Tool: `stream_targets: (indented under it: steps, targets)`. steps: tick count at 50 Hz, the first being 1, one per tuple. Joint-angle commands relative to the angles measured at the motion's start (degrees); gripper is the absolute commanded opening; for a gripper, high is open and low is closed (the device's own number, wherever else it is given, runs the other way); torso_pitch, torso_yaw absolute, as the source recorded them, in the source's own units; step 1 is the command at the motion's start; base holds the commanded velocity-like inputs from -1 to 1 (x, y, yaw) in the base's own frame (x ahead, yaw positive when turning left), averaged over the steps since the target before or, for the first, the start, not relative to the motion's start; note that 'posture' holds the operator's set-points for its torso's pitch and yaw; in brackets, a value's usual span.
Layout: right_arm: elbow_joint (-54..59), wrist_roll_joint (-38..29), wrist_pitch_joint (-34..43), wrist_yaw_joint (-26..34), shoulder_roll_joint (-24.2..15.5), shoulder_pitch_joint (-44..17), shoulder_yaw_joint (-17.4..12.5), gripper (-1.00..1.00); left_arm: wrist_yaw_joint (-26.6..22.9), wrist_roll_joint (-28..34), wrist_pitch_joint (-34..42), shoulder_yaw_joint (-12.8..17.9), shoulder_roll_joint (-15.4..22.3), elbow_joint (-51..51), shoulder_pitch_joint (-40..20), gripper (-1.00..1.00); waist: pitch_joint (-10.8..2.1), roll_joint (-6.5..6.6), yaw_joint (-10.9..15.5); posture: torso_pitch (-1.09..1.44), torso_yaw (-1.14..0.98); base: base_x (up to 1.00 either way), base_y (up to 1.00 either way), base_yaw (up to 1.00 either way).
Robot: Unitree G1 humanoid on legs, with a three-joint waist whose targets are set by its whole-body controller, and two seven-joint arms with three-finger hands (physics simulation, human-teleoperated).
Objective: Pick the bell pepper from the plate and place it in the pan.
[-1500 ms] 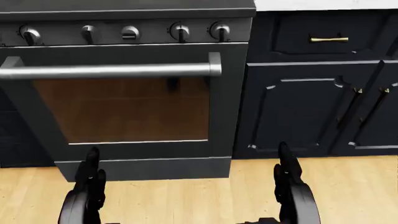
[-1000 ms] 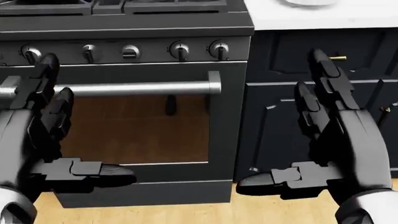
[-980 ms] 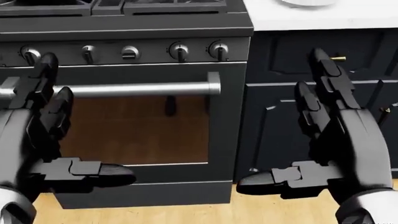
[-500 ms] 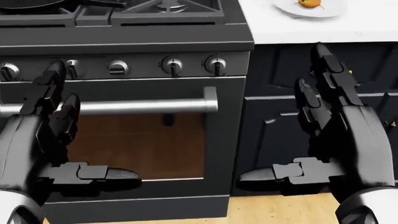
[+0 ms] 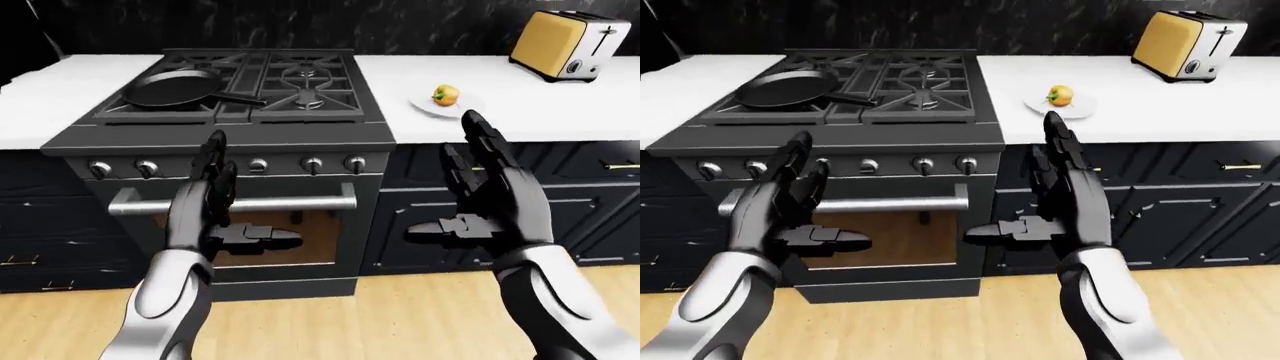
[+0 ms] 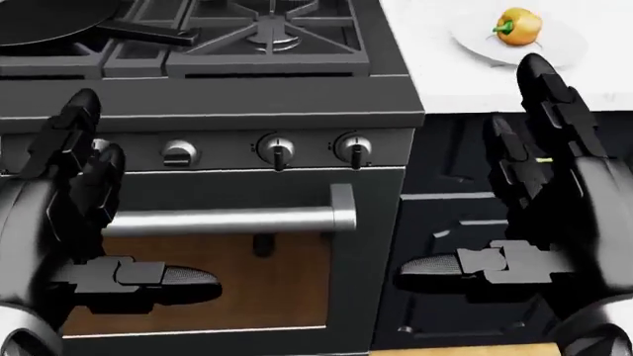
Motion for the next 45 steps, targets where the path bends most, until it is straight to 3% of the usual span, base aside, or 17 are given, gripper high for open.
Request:
stream_targets:
  steps: [1, 4, 6, 8, 9, 12, 17, 19, 23, 28, 30, 31, 32, 33, 41, 43, 45]
  targets:
    - [-1.27, 0.99, -2.22, -0.64, -0.55, -1.0, -0.37, 1.0, -0.09, -0.4, -2.01, -0.26, 0.0, -1.17, -0.93, 1.0, -0.39, 0.44, -0.03, 0.0, 0.0, 0.27, -0.33, 0.0]
    - [-0.71, 1.1, -3.89, -0.75, -0.82, -0.33, -0.08, 1.0, -0.03, -0.42, -2.24, -0.35, 0.04, -1.01, -0.82, 1.0, -0.5, -0.69, 0.46, 0.0, 0.0, 0.28, -0.29, 0.0]
    - [-1.28, 1.94, -5.86, 0.11, -0.67, 0.43, -0.67, 1.0, 0.0, -0.36, -2.34, -0.48, 0.08, -1.08, -0.7, 1.0, -0.01, -3.8, 1.1, 0.0, 0.0, 0.14, -0.04, 0.0]
    - [0.16, 4.58, -5.91, -0.73, -0.8, -0.22, -2.39, 1.0, 0.03, -0.38, -2.19, -0.45, 0.07, -1.22, -0.67, 1.0, -1.28, -7.62, 0.06, 0.0, 0.0, 0.0, 0.0, 0.0]
    - [0.46, 5.16, -6.12, -1.37, -1.14, -0.21, -2.46, 1.0, -0.03, -0.35, -2.4, -0.53, 0.07, -1.14, -0.55, 1.0, -0.14, -5.06, 0.6, 0.0, 0.0, 0.0, 0.0, 0.0]
    - [0.53, 6.46, -6.19, -2.73, -1.65, 0.12, -2.08, 1.0, -0.02, -0.13, -2.75, -0.93, -0.04, -0.99, -0.31, 1.0, -0.13, -5.85, 0.2, 0.0, 0.0, 0.0, -0.07, 0.0]
    - [0.62, 7.63, -6.65, -3.82, -2.32, 0.28, -2.02, 1.0, -0.19, 0.07, -3.16, -1.05, -0.09, -0.79, -0.08, 1.0, 0.22, 0.97, -0.97, 0.0, 0.0, 0.0, -0.3, 0.0]
    - [0.69, 7.96, -6.82, -4.04, -2.39, 0.39, -1.99, 1.0, -0.24, 0.1, -3.19, -1.04, -0.17, -0.76, 0.0, 1.0, -0.59, 0.06, 0.04, 0.0, 0.0, 0.0, -0.3, 0.0]
    - [0.52, 8.63, -6.77, -4.69, -2.59, 0.36, -2.07, 1.0, -0.24, 0.12, -2.95, -1.07, -0.23, -1.04, -0.03, 1.0, -1.63, 0.27, 0.22, 0.0, 0.0, 0.0, -0.29, 0.0]
    - [0.79, 8.74, -7.21, -4.87, -2.74, 0.56, -1.85, 1.0, -0.22, 0.16, -2.78, -1.15, -0.28, -1.15, -0.05, 1.0, -0.98, -2.67, 0.38, 0.0, 0.0, 0.0, -0.3, 0.0]
    - [0.68, 8.98, -7.01, -5.04, -2.82, 0.49, -1.96, 1.0, -0.25, 0.22, -2.99, -1.26, -0.31, -1.02, 0.11, 1.0, -1.43, -5.67, 0.36, 0.0, 0.0, 0.0, -0.29, 0.0]
    - [0.63, 9.09, -6.99, -5.09, -2.87, 0.47, -2.0, 1.0, -0.27, 0.27, -3.07, -1.32, -0.3, -0.98, 0.1, 1.0, -2.13, -8.61, 0.06, 0.0, 0.0, 0.0, -0.29, 0.0]
    - [0.66, 9.13, -7.03, -5.09, -2.9, 0.46, -2.02, 1.0, -0.26, 0.28, -3.02, -1.32, -0.32, -0.97, 0.04, 1.0, -1.44, -6.0, -0.26, 0.0, 0.0, 0.0, -0.29, 0.0]
    - [0.69, 9.2, -7.04, -5.14, -2.93, 0.43, -2.02, 1.0, -0.23, 0.26, -2.82, -1.31, -0.34, -1.07, -0.09, 1.0, -1.19, -6.46, -0.01, 0.0, 0.0, 0.0, -0.3, 0.0]
    - [0.39, 10.39, -6.2, -5.99, -3.37, -0.19, -2.48, 1.0, -0.17, 0.38, -2.32, -1.58, -0.39, -1.33, -0.42, 1.0, -0.22, -2.33, 0.03, 0.0, 0.0, 0.0, -0.29, 0.0]
    - [0.4, 10.62, -6.07, -6.2, -3.5, -0.32, -2.5, 1.0, -0.15, 0.38, -2.02, -1.62, -0.39, -1.51, -0.59, 1.0, -0.17, -0.91, -0.02, 0.0, 0.0, 0.0, -0.29, 0.0]
    - [0.52, 10.67, -6.18, -6.26, -3.6, -0.32, -2.37, 1.0, -0.18, 0.37, -1.93, -1.62, -0.4, -1.45, -0.74, 1.0, -1.13, 2.07, -0.09, 0.0, 0.0, 0.0, -0.29, 0.0]
